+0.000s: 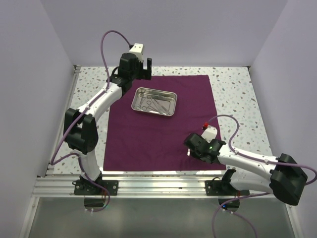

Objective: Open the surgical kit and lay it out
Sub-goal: Place the medical item in the surgical kit, then adjust the container in the surgical kit.

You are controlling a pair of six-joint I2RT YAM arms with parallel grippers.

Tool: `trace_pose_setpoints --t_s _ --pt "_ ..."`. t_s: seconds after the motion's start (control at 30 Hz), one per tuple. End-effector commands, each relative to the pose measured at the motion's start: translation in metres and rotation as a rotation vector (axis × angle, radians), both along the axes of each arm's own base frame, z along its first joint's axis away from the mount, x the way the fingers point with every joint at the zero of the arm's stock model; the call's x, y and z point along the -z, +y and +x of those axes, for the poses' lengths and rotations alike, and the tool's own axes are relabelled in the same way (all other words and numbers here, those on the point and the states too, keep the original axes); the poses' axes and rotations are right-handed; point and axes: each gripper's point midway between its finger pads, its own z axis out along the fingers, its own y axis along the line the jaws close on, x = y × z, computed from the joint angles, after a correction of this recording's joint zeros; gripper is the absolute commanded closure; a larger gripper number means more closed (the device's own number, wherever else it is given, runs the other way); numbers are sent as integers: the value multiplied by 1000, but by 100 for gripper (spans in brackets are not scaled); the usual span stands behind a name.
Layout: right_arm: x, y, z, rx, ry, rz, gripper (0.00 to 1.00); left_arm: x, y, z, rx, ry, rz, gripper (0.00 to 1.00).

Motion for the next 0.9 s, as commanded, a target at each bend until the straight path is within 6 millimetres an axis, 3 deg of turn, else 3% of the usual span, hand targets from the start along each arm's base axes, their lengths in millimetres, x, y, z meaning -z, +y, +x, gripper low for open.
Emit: trace_pose_setpoints --t_s 0.0,0.1,0.13,0.23,0.33,0.47,0.5,0.53,0.57,0.6,0.63,0.7,0.73,0.77,0.8,0.83,0.87 --pt "-27 23 15 -59 -84 85 43 -34 -1 -1 -3 -67 -34 1" --pt "-36 21 17 -80 -95 63 10 -32 0 1 -7 -65 -29 1" --pt "-40 19 18 -77 -100 48 7 -31 1 1 -11 -63 -26 1" --pt "-61 13 25 -80 -141 -5 5 -30 2 2 -18 -63 -16 1" --pt "-98 12 44 -98 -239 -54 5 -31 4 2 -24 -66 -13 0" --pt "-179 49 92 -187 -444 -59 5 -32 4 2 -22 -68 -12 1" --pt "-183 55 103 -235 -451 -131 2 -32 4 1 -21 -69 -13 0" --pt "-208 72 116 -271 -486 -95 1 -33 4 1 -17 -70 -13 1" --pt "-219 77 133 -280 -502 -87 2 -32 4 1 -19 -68 -11 1" --pt "-224 84 145 -338 -496 -100 2 -33 5 1 -23 -73 -10 1" --pt "-222 117 161 -443 -455 -30 2 -33 5 0 -21 -71 -9 1" --pt "-212 121 195 -516 -391 -39 5 -34 5 0 -19 -75 -11 1" --pt "-235 131 213 -547 -424 -24 5 -34 6 -1 -20 -75 -9 1" --pt "-191 137 228 -644 -300 -90 6 -35 6 -1 -20 -76 -8 1" --pt "-184 137 239 -672 -276 -126 7 -35 7 -2 -21 -77 -7 1" --pt "-203 141 256 -680 -310 -147 7 -38 8 -2 -24 -83 -7 0" --pt "-163 138 268 -709 -204 -175 7 -36 8 -2 -26 -82 -5 1"
